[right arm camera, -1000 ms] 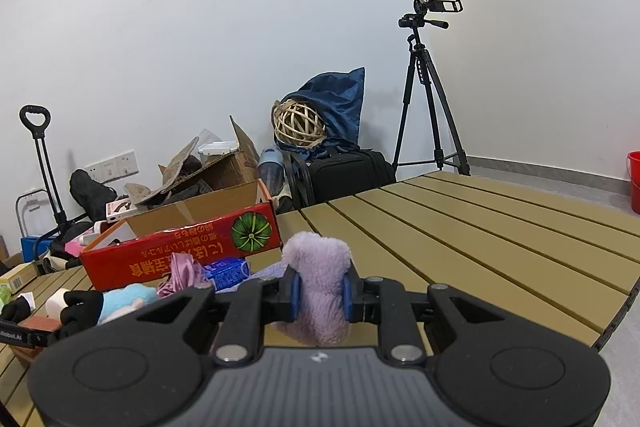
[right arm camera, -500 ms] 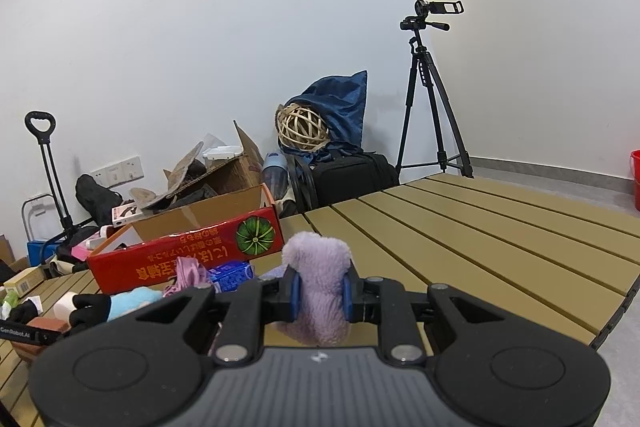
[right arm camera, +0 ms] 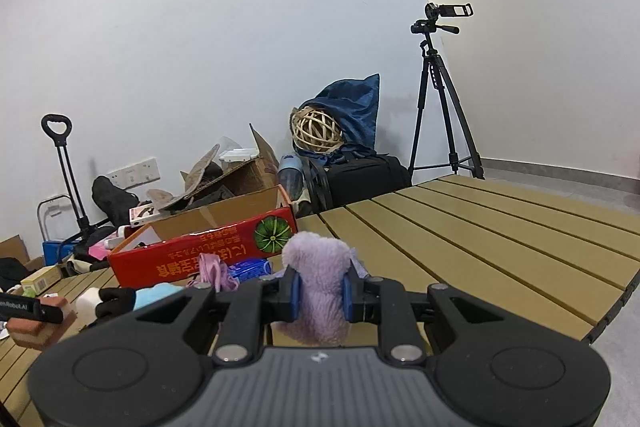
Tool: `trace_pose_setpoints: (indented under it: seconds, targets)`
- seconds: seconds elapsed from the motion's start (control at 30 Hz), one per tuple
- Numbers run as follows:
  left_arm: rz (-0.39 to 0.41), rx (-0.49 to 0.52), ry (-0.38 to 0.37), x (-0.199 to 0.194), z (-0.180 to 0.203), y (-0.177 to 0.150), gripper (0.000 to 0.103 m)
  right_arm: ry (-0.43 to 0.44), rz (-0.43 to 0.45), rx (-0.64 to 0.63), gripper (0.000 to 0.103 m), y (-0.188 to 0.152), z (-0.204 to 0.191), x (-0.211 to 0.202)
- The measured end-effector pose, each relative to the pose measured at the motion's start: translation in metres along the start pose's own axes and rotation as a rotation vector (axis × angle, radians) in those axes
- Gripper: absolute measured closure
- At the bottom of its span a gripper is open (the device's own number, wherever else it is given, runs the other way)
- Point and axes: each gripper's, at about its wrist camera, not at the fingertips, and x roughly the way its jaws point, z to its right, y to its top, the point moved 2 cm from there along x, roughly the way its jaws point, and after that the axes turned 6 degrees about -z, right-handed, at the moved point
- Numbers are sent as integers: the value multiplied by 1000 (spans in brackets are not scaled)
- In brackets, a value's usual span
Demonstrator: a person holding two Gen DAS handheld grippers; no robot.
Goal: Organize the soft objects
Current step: 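Grasp the red-brown scouring sponge with the left tool, then carry the sponge and plush toy back from the table toward the black bin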
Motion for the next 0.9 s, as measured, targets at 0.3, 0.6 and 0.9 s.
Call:
trace_pose_setpoints:
  seconds: [0.3,0.6,0.9]
  targets:
    - [37,-15,36,-37,10,-26,3,36,7,-8,84,-3,0,-17]
    - [80,13,47,-73,20,-55,3,53,20,-40,84,-14,-3,-38]
    - [100,20,23,-107,28,-86,3,77,1,-69,84,-31,-9,-58]
